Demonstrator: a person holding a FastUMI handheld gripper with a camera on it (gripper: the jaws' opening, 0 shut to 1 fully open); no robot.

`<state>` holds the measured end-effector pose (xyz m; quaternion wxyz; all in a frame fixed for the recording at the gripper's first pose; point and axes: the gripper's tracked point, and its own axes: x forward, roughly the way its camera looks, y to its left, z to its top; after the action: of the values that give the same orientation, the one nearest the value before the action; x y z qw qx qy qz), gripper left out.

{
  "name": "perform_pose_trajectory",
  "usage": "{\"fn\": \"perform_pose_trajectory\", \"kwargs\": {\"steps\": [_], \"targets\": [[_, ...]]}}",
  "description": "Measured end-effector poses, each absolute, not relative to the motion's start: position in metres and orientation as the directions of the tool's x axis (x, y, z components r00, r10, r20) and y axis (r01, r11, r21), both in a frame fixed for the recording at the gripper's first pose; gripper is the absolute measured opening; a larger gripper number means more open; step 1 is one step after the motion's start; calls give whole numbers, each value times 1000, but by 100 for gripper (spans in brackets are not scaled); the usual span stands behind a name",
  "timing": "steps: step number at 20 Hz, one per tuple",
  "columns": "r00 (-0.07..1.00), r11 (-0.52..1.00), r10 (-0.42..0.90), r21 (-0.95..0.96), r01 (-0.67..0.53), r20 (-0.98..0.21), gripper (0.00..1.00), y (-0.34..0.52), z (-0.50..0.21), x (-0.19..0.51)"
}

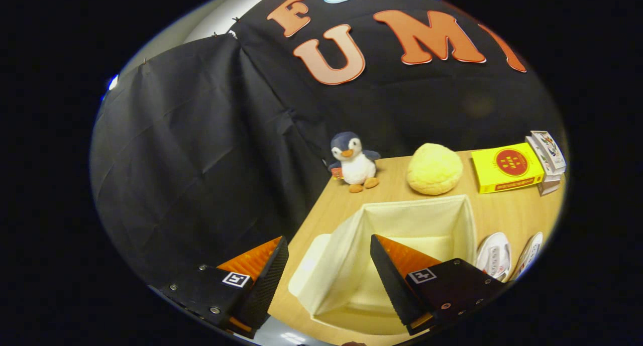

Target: Open the storage box then place both shoes into the box .Put the left shoe in first, then the right shoe, with the right side of both shoes facing outward in a uniform manner.

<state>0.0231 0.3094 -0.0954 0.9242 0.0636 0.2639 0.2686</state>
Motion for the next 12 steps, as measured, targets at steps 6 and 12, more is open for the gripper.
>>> {"fn": "perform_pose_trajectory", "kwargs": {"steps": [6, 12], "targets": [[816, 920, 386, 244, -307, -431, 98, 203, -90, 27], [864, 968, 220, 211, -136, -452, 98, 99, -112, 9]]}}
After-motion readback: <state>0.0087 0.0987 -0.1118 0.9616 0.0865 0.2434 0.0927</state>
